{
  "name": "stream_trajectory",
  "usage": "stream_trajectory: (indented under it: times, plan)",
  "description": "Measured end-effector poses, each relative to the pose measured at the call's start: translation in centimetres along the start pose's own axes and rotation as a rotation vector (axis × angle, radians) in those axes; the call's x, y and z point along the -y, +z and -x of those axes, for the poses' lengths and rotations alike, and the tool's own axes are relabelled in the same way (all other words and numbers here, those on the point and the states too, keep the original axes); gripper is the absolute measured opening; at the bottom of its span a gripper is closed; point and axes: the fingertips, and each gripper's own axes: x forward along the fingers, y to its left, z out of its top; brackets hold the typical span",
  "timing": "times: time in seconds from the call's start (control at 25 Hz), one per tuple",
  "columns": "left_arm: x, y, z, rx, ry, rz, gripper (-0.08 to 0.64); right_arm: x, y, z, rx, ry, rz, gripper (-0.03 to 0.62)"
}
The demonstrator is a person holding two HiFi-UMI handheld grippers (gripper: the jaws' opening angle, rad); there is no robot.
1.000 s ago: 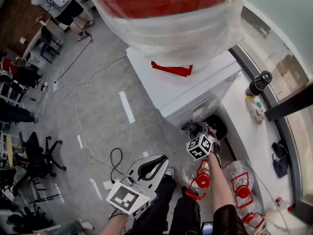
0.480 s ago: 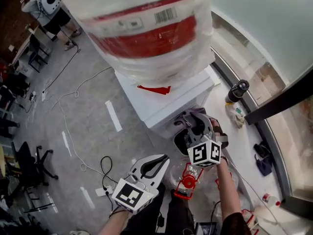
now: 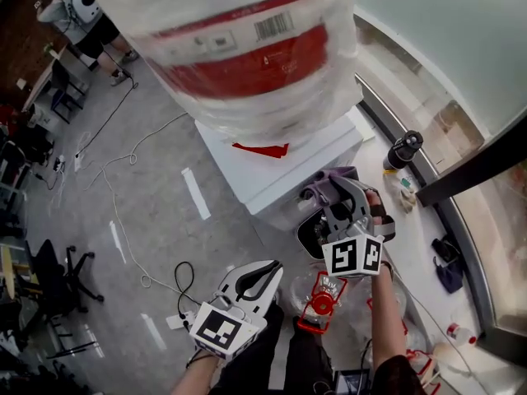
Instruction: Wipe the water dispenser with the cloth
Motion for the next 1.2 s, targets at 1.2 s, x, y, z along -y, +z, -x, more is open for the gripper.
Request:
stream_trajectory:
  times: [1.2]
  plan:
    - [-2.3, -7.2, 0.0, -0.029, 0.077, 0.016, 0.029, -24.4, -24.9, -10.3, -0.577, 0.394, -0.180, 0.109]
